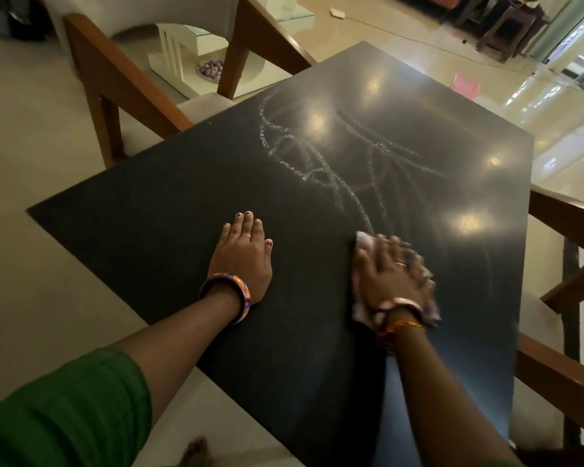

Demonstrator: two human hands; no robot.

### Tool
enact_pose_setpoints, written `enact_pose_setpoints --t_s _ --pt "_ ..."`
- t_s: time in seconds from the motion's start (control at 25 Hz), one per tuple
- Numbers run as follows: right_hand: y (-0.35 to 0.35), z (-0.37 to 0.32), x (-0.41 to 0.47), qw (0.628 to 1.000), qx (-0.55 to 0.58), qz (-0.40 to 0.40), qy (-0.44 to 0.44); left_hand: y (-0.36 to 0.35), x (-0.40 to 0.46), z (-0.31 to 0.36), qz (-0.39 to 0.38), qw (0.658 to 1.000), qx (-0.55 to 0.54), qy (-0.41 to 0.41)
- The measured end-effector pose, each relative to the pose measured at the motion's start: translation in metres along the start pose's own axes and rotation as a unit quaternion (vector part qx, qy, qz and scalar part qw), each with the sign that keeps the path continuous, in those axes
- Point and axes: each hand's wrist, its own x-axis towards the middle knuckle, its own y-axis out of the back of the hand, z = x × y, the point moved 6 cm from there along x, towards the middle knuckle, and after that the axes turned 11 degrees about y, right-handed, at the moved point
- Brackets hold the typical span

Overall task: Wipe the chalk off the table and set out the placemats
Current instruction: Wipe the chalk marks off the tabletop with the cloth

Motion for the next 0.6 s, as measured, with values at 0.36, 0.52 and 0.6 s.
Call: enact_pose_setpoints --t_s 0.36,0.52,0.6 --pt "0.01 0.024 -0.028 0.992 0.011 -0.004 -0.127 -0.002 0.001 0.001 0.01 1.0 0.013 0.002" --pt "-0.018 -0.075 -0.049 0.989 0.009 -0.055 0.14 -0.002 0.001 0.0 0.009 1.0 0.008 0.005" --pt "-0.015 -0.061 -0.051 0.983 0.016 -0.053 0.177 -0.002 0.0 -0.001 0.011 1.0 -0.003 0.006"
